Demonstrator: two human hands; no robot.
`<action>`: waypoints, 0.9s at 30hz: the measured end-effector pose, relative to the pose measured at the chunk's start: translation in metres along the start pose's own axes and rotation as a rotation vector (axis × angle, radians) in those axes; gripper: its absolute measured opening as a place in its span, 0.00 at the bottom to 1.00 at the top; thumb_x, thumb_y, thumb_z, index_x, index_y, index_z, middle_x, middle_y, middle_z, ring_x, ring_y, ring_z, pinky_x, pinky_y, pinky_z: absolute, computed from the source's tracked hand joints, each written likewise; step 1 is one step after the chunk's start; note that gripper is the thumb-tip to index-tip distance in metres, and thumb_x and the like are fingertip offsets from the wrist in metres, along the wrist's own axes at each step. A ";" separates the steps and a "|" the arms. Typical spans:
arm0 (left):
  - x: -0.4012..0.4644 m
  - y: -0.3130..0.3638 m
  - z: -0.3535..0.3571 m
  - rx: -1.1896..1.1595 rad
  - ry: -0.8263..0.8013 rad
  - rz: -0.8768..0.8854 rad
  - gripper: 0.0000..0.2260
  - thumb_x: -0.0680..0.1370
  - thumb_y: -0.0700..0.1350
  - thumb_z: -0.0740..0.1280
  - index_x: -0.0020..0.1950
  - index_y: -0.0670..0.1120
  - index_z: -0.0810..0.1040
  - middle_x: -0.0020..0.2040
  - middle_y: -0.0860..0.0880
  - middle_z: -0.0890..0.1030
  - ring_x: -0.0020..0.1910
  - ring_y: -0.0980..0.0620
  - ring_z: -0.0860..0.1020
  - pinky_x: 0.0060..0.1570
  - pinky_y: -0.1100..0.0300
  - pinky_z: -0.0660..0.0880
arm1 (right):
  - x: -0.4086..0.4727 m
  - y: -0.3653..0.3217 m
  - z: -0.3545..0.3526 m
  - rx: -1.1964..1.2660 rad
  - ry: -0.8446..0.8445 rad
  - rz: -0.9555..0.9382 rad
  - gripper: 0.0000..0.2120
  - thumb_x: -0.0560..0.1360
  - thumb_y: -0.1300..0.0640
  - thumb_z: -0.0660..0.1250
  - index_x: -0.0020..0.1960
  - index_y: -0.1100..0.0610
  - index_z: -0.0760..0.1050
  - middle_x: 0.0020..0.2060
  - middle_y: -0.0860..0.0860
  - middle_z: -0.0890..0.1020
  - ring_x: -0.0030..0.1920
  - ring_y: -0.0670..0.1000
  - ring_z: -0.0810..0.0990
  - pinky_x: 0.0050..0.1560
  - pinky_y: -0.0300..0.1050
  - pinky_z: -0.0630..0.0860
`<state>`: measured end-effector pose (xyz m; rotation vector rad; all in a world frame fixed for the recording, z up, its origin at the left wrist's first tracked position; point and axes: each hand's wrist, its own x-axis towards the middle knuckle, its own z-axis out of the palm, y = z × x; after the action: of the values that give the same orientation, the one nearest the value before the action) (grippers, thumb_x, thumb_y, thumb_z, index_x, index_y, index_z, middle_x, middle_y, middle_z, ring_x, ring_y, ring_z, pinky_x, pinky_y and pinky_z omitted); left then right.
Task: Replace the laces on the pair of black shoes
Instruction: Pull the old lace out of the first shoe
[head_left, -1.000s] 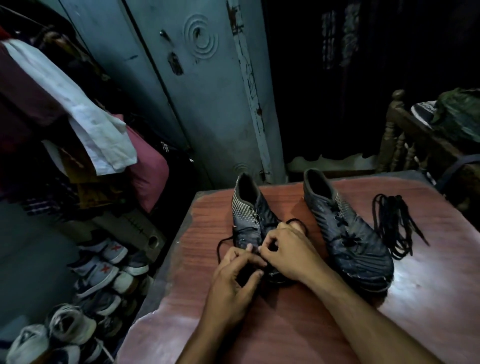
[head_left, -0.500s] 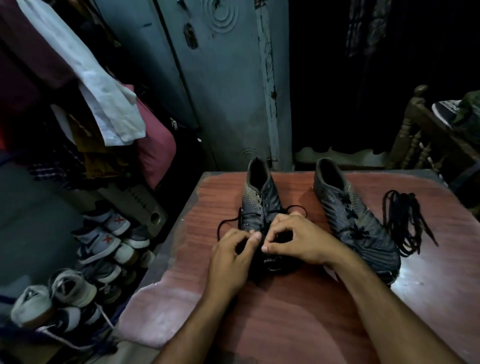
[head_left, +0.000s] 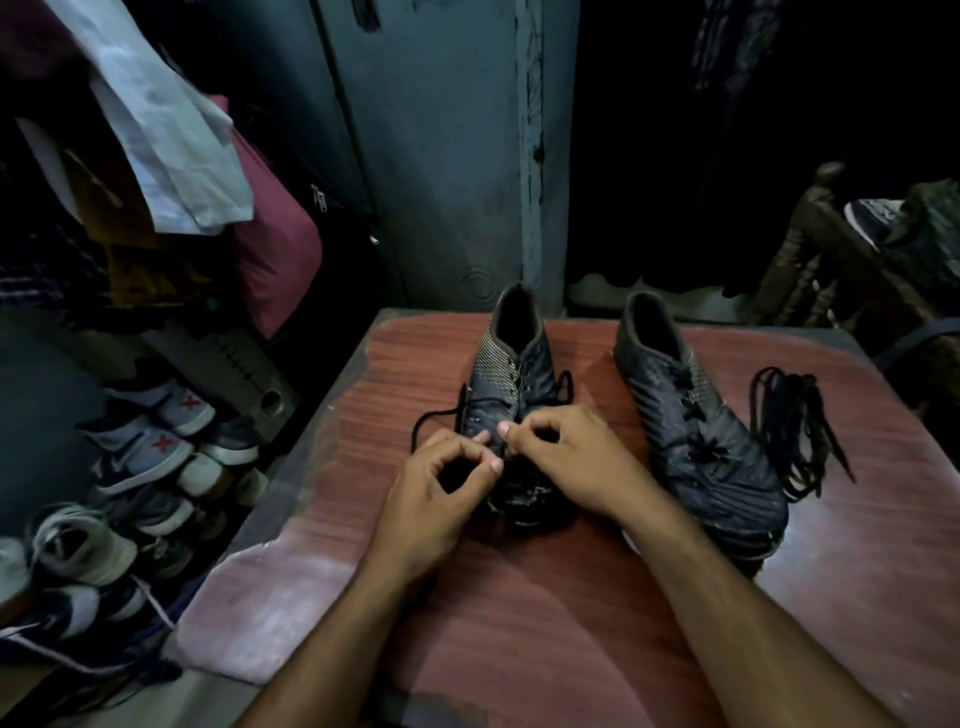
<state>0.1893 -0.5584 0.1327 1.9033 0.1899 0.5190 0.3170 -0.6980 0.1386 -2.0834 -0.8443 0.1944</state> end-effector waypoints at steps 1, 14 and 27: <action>-0.002 0.001 0.000 -0.007 -0.026 0.013 0.05 0.78 0.42 0.73 0.42 0.49 0.83 0.46 0.54 0.81 0.64 0.59 0.79 0.60 0.65 0.73 | 0.000 0.001 0.003 -0.025 0.022 0.007 0.23 0.69 0.27 0.60 0.36 0.43 0.81 0.30 0.45 0.80 0.41 0.50 0.80 0.44 0.52 0.78; 0.002 0.006 0.008 0.093 0.013 -0.059 0.09 0.82 0.46 0.68 0.46 0.52 0.88 0.44 0.55 0.79 0.56 0.65 0.79 0.52 0.67 0.72 | -0.011 -0.018 -0.031 0.025 -0.280 -0.112 0.09 0.79 0.50 0.71 0.41 0.52 0.81 0.40 0.47 0.83 0.43 0.45 0.79 0.49 0.43 0.73; 0.004 -0.003 0.002 0.043 0.015 -0.055 0.03 0.77 0.47 0.75 0.45 0.49 0.86 0.50 0.54 0.82 0.60 0.61 0.80 0.60 0.63 0.73 | -0.013 -0.024 -0.028 0.049 -0.250 -0.056 0.15 0.78 0.45 0.71 0.40 0.55 0.81 0.37 0.50 0.82 0.36 0.43 0.76 0.41 0.43 0.71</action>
<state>0.1936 -0.5579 0.1307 1.9310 0.2638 0.4955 0.3074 -0.7148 0.1720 -2.0136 -1.0343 0.4479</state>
